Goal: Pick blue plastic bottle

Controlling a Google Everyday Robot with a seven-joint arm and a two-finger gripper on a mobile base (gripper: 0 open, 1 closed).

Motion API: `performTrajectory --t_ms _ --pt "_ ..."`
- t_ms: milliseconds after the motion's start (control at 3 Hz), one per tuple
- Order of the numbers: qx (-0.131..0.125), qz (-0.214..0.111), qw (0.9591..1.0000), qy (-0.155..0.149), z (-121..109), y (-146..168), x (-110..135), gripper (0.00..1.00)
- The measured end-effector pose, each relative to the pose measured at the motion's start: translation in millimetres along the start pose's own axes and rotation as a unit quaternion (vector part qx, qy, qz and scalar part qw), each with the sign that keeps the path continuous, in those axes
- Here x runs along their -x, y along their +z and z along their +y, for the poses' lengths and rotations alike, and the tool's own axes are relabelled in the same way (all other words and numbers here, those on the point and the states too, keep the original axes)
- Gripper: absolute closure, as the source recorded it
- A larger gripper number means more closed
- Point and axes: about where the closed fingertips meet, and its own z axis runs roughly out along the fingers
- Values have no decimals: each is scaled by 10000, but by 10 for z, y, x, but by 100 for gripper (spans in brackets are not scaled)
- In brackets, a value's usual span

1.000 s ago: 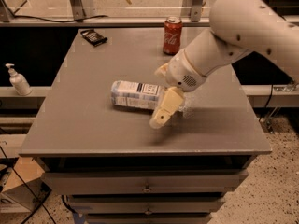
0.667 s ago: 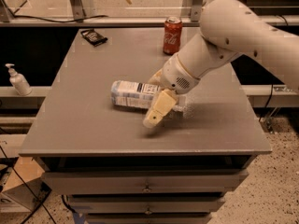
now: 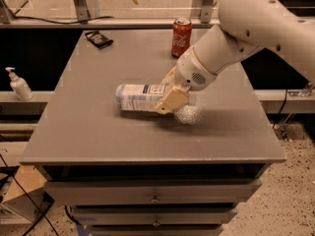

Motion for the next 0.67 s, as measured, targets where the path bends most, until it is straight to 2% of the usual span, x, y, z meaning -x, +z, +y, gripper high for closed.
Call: performTrajectory --t_ms 333,667 --pt "-369 63 9988 -326 -84 -468 97 86" --pt "-774 30 9942 -747 -159 -1023 313 100"
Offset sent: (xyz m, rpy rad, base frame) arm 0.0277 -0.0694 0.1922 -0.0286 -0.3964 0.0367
